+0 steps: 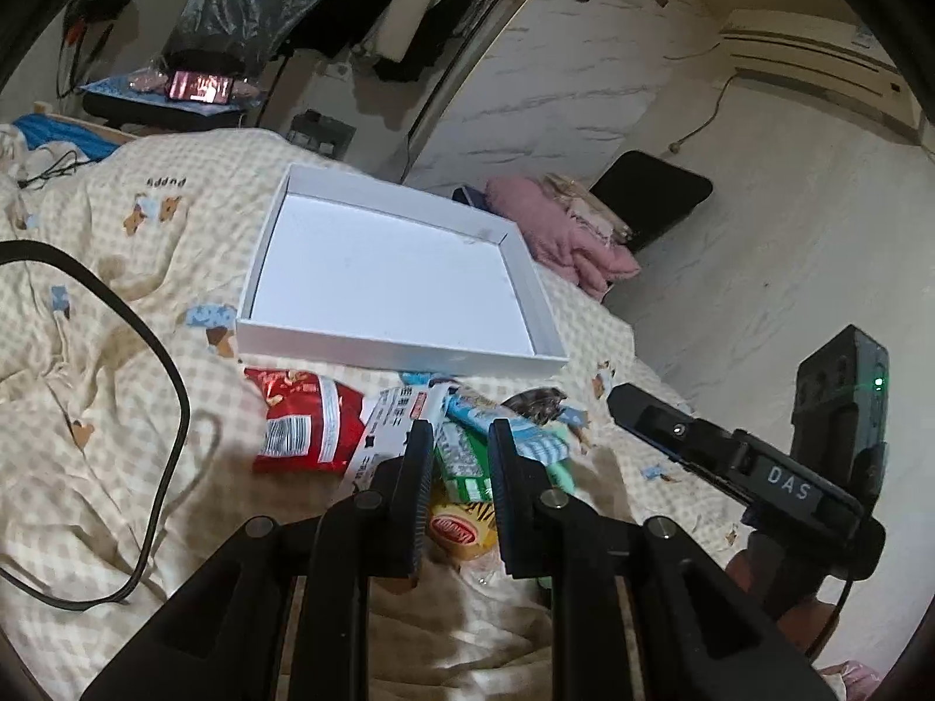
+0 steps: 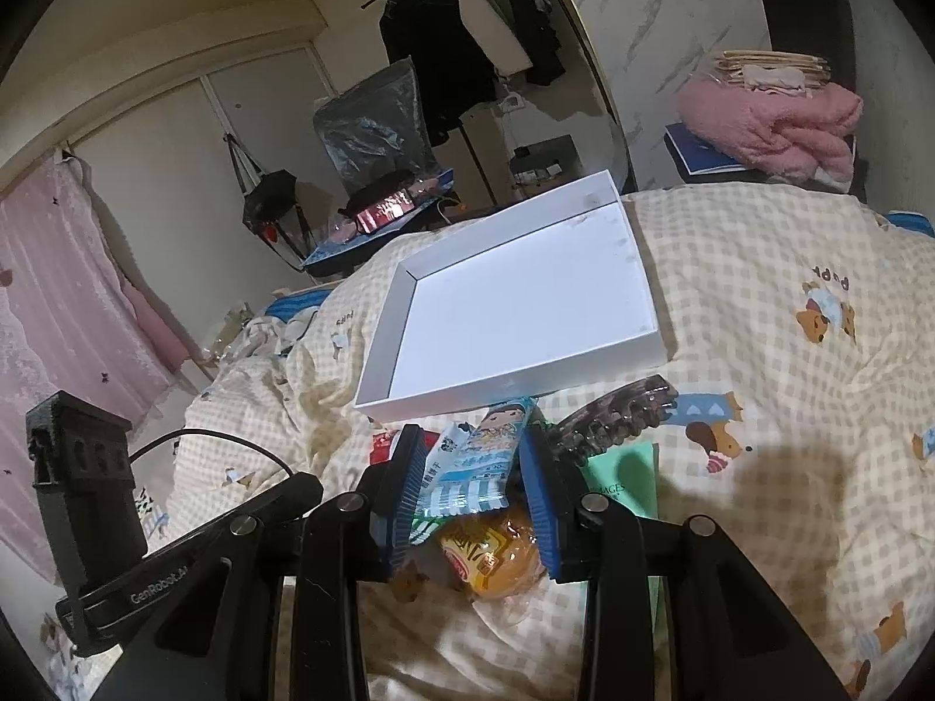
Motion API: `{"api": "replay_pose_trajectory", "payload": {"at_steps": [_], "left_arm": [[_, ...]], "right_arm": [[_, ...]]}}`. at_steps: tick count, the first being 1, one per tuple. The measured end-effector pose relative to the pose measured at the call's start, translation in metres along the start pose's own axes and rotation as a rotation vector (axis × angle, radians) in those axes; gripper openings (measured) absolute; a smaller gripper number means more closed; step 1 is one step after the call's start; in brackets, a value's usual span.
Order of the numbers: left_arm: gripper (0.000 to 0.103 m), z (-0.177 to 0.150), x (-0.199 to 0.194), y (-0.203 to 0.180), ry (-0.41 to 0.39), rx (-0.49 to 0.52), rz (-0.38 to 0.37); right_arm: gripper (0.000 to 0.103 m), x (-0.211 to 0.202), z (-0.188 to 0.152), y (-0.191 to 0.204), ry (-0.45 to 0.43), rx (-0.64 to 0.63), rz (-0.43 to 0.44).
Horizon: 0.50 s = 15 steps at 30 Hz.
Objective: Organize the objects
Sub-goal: 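Move both grippers toward the pile of snacks in front of the white box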
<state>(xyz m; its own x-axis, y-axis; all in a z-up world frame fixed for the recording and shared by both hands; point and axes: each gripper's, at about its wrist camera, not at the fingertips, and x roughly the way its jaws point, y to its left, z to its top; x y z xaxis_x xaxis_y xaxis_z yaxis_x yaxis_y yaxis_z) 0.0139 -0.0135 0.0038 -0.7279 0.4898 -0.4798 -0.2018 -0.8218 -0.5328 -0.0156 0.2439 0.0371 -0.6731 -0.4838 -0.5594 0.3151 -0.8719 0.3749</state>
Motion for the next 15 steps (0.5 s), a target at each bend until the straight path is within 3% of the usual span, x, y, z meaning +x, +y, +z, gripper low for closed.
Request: {"api": "replay_pose_trajectory", "payload": {"at_steps": [3, 6, 8, 9, 10, 13, 15], "left_arm": [[0.023, 0.002, -0.004, 0.002, -0.020, -0.014, 0.002], [0.044, 0.004, -0.004, 0.009, -0.019, -0.051, -0.003], [0.060, 0.005, -0.005, 0.011, -0.021, -0.070, -0.010], [0.065, 0.006, -0.005, 0.012, -0.023, -0.077, -0.012], [0.073, 0.006, -0.005, 0.012, -0.027, -0.081, -0.011], [0.075, 0.006, -0.005, 0.010, -0.020, -0.077, -0.014], [0.076, 0.006, -0.004, 0.008, -0.016, -0.067, -0.003]], "right_arm": [[0.037, -0.002, 0.001, 0.000, -0.006, 0.000, 0.009], [0.038, 0.000, 0.001, 0.001, 0.006, 0.003, 0.017], [0.057, 0.001, 0.000, 0.001, 0.010, 0.002, 0.014], [0.073, 0.001, 0.000, 0.001, 0.009, 0.001, 0.012], [0.076, 0.001, 0.000, 0.002, 0.010, -0.005, 0.019], [0.077, 0.003, -0.001, 0.004, 0.021, -0.011, 0.020], [0.087, 0.006, -0.001, 0.002, 0.039, 0.000, 0.019]]}}
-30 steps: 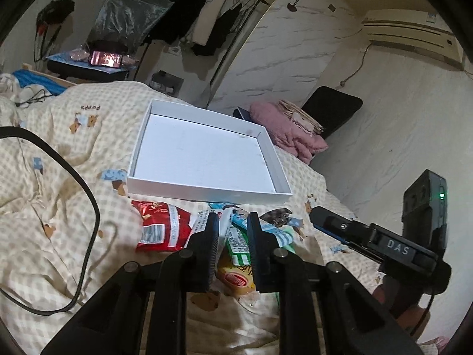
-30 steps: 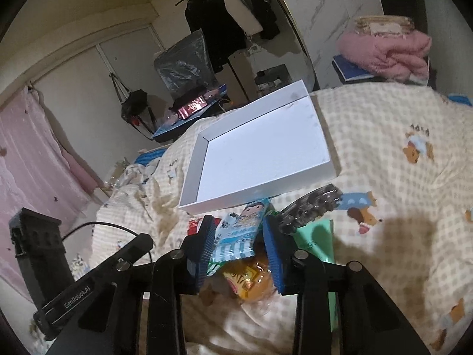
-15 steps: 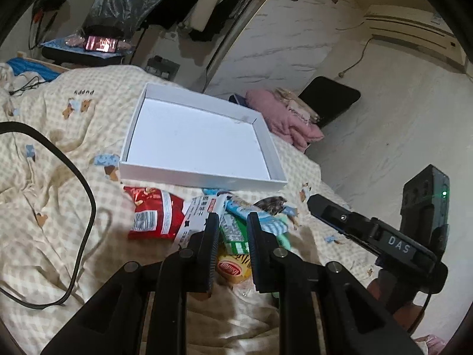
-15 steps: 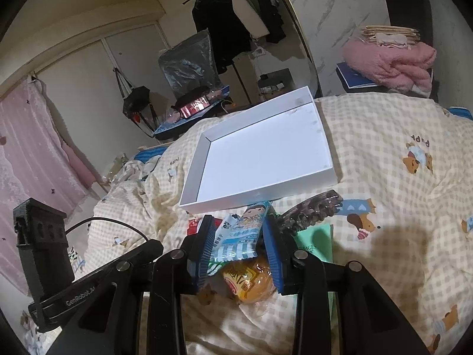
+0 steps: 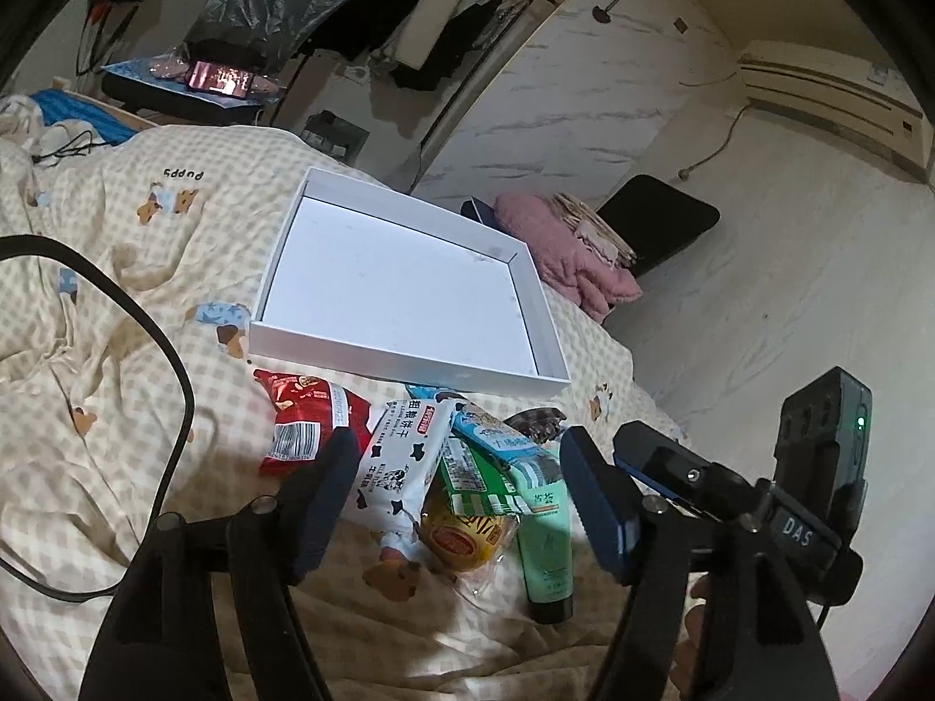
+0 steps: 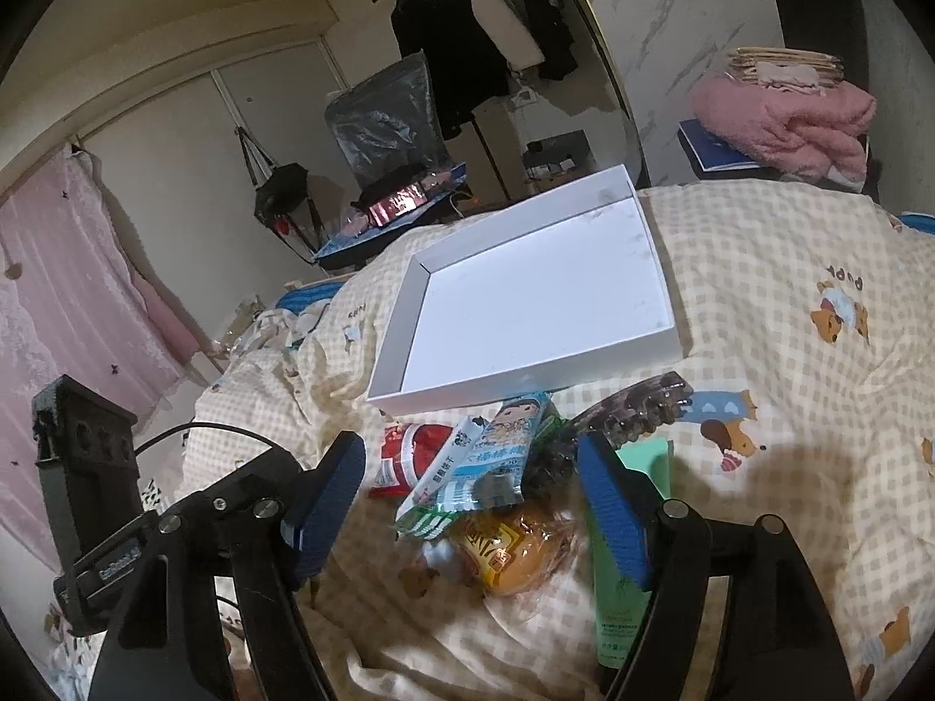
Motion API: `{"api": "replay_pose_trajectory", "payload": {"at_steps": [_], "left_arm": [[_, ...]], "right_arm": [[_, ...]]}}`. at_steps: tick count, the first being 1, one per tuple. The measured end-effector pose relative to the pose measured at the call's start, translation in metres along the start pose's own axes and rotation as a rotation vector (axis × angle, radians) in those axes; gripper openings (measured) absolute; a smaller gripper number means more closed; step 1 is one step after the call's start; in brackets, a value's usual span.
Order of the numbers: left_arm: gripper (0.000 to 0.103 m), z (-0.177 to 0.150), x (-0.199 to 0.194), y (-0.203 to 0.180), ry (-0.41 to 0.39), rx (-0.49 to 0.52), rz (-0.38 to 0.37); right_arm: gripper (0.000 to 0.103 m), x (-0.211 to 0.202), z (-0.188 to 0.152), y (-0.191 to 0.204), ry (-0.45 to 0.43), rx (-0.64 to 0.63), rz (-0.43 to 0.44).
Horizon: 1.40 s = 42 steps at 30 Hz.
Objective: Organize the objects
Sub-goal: 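Move both grippers toward the pile of snacks in front of the white box, then grasp the cow-print biscuit pack with the left gripper while the right gripper grasps the green tube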
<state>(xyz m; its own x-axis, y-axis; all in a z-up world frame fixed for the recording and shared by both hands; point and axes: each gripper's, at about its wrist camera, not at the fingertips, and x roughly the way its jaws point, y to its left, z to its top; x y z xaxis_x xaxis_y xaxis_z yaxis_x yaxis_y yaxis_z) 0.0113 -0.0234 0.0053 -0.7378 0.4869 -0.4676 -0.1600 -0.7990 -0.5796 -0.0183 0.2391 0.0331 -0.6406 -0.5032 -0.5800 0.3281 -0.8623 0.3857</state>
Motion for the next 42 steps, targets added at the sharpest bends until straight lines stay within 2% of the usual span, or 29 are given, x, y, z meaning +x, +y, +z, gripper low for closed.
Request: {"api": "replay_pose_trajectory", "payload": {"at_steps": [19, 42], "left_arm": [[0.077, -0.002, 0.007, 0.005, 0.026, -0.005, 0.036], [0.077, -0.002, 0.011, 0.002, 0.049, 0.013, 0.030]], "right_arm": [[0.087, 0.003, -0.001, -0.011, 0.014, 0.058, -0.003], [0.087, 0.005, -0.002, -0.014, 0.020, 0.072, -0.009]]}}
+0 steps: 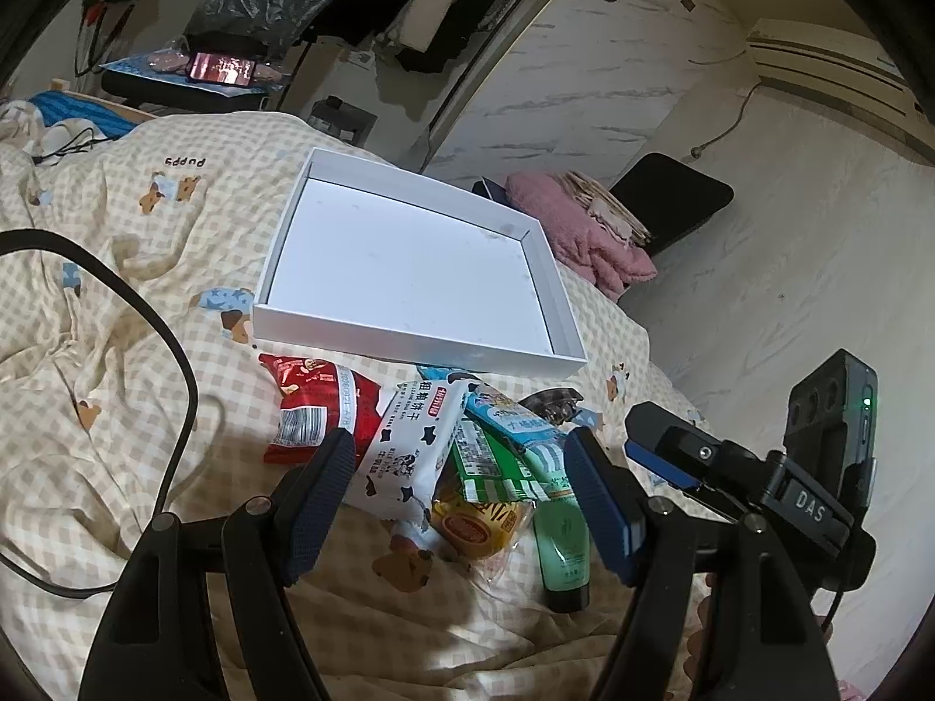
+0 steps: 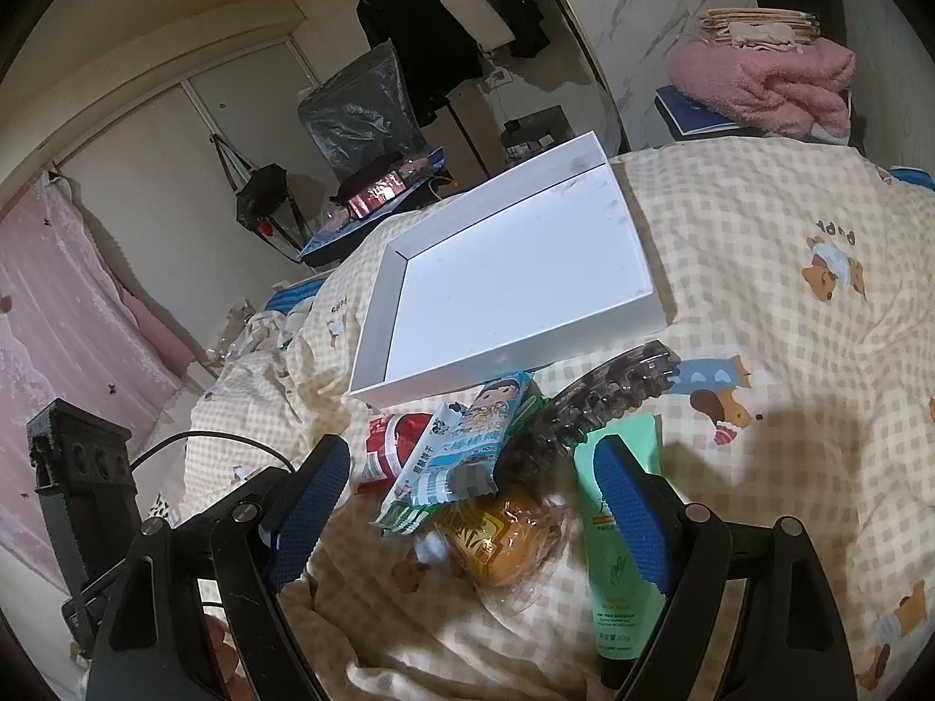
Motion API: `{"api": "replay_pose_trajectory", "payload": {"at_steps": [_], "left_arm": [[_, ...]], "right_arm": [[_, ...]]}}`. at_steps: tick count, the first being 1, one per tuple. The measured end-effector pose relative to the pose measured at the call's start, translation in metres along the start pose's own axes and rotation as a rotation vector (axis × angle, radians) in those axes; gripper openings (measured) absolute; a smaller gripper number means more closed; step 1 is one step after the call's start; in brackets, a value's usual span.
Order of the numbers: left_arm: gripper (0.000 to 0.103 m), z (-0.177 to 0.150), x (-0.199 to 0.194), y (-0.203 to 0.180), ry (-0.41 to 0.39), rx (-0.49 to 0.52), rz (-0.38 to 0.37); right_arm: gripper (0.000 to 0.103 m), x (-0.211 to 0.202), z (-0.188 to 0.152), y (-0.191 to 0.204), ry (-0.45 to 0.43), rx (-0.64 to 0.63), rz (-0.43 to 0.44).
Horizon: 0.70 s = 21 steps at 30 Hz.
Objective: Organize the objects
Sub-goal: 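Grasp the cow-print biscuit pack with the left gripper while the right gripper grasps the green tube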
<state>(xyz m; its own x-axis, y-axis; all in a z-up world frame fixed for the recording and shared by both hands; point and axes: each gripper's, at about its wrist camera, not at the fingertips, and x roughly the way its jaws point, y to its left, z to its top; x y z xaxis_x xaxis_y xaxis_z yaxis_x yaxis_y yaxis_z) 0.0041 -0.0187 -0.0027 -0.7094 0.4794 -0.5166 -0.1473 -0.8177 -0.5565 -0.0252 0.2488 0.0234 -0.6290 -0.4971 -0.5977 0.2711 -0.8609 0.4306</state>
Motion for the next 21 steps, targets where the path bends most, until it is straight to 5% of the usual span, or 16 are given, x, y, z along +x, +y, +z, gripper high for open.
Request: {"api": "replay_pose_trajectory", "payload": {"at_steps": [8, 21], "left_arm": [[0.077, -0.001, 0.000, -0.008, -0.005, 0.039, 0.014], [0.077, -0.006, 0.015, -0.012, 0.063, 0.066, 0.041]], "right_arm": [[0.087, -0.019, 0.004, -0.001, -0.093, 0.010, -0.017], [0.087, -0.014, 0.003, -0.010, -0.090, 0.040, -0.028]]}}
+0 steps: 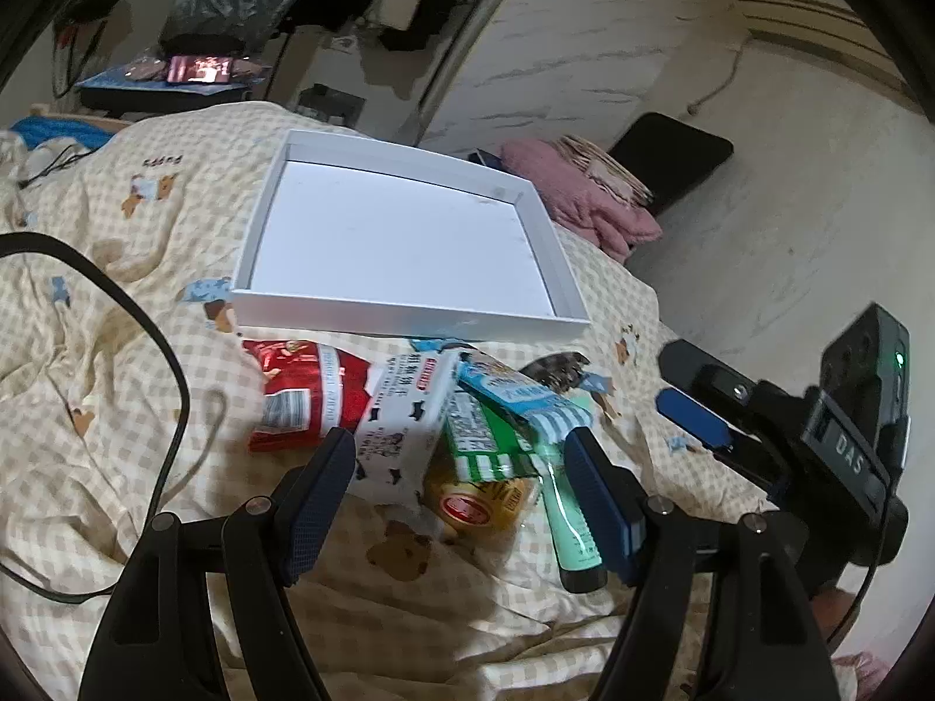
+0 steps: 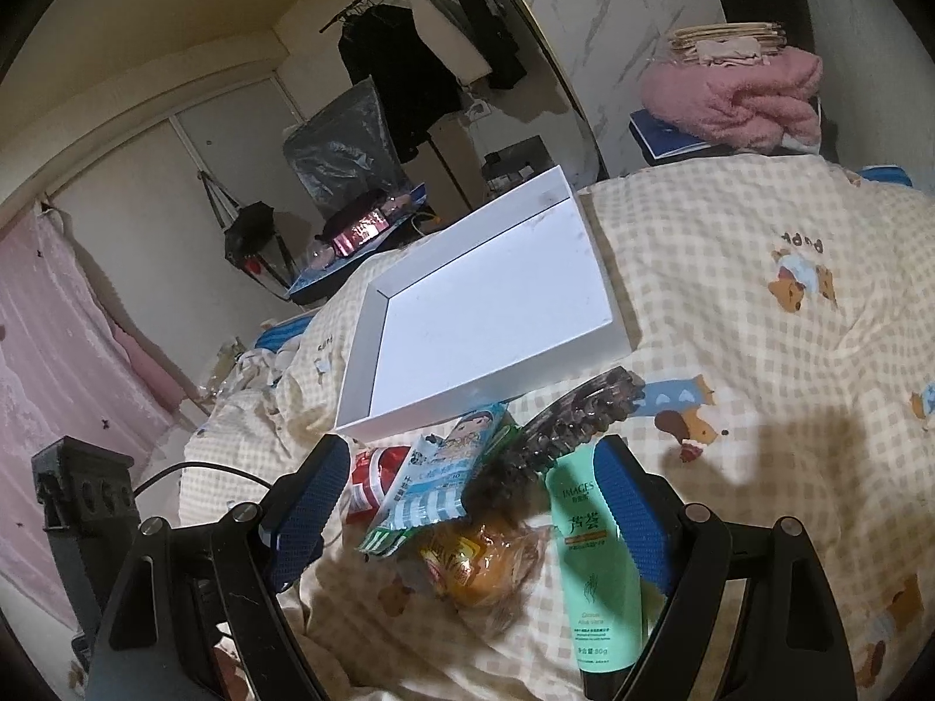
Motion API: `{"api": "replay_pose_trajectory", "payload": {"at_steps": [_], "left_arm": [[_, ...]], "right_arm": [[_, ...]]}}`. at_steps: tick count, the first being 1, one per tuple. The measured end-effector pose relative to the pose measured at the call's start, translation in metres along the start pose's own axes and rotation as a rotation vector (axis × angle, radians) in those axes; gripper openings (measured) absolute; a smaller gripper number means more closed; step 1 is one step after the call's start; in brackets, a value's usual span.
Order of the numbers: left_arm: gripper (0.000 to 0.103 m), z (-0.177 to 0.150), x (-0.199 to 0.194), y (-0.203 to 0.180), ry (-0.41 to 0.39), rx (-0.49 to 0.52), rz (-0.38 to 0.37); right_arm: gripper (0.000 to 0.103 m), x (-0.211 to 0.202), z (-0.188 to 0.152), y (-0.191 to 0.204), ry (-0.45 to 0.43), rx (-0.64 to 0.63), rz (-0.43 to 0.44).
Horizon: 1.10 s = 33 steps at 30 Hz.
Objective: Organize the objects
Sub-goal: 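Grasp the cow-print biscuit pack with the left gripper while the right gripper grasps the green tube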
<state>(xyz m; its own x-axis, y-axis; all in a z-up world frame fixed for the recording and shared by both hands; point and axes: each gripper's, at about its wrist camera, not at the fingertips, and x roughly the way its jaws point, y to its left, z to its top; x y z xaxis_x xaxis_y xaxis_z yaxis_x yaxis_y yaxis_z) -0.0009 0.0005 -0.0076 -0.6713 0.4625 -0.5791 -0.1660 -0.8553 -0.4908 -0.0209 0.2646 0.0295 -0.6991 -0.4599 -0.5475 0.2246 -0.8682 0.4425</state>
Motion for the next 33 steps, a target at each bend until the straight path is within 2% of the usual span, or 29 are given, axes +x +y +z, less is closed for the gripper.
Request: {"api": "replay_pose_trajectory", "payload": {"at_steps": [6, 10, 12, 13, 16, 18, 21, 22, 24, 25, 27, 30, 32, 33], "left_arm": [[0.077, 0.002, 0.002, 0.014, 0.011, -0.067, -0.020], [0.077, 0.007, 0.014, 0.007, 0.029, -0.026, -0.002], [0.069, 0.013, 0.021, 0.011, 0.023, -0.035, -0.024], [0.061, 0.018, 0.025, 0.016, 0.025, -0.065, -0.032], [0.058, 0.030, 0.037, 0.034, 0.049, -0.133, -0.046], [0.058, 0.029, 0.044, 0.042, 0.074, -0.151, -0.055], [0.058, 0.023, 0.057, 0.048, 0.129, -0.186, -0.157], [0.058, 0.022, 0.062, 0.048, 0.147, -0.187, -0.159], [0.060, 0.018, 0.069, 0.046, 0.183, -0.177, -0.101], [0.064, 0.017, 0.072, 0.045, 0.195, -0.172, -0.081], [0.071, 0.013, 0.078, 0.042, 0.217, -0.161, -0.095], [0.071, 0.010, 0.081, 0.040, 0.227, -0.159, -0.091], [0.052, 0.009, 0.078, 0.042, 0.210, -0.170, -0.088], [0.051, 0.009, 0.074, 0.044, 0.196, -0.183, -0.099]], "right_arm": [[0.087, 0.000, 0.000, 0.001, 0.002, -0.003, -0.005], [0.087, 0.001, 0.000, -0.001, 0.006, 0.005, -0.011], [0.087, 0.002, 0.000, -0.004, 0.008, 0.016, -0.003], [0.087, 0.003, 0.000, -0.005, 0.012, 0.021, -0.001], [0.087, 0.006, 0.001, -0.008, 0.018, 0.027, 0.005], [0.087, 0.007, 0.001, -0.009, 0.019, 0.026, 0.001], [0.087, 0.011, 0.000, -0.012, 0.028, 0.035, 0.002], [0.087, 0.013, 0.000, -0.013, 0.033, 0.038, 0.003], [0.087, 0.014, -0.001, -0.013, 0.041, 0.040, 0.005], [0.087, 0.014, -0.001, -0.012, 0.040, 0.040, 0.005], [0.087, 0.014, -0.001, -0.011, 0.039, 0.034, 0.007], [0.087, 0.014, -0.001, -0.010, 0.039, 0.033, 0.010], [0.087, 0.014, -0.001, -0.011, 0.041, 0.034, 0.014], [0.087, 0.014, -0.001, -0.011, 0.041, 0.036, 0.014]]}}
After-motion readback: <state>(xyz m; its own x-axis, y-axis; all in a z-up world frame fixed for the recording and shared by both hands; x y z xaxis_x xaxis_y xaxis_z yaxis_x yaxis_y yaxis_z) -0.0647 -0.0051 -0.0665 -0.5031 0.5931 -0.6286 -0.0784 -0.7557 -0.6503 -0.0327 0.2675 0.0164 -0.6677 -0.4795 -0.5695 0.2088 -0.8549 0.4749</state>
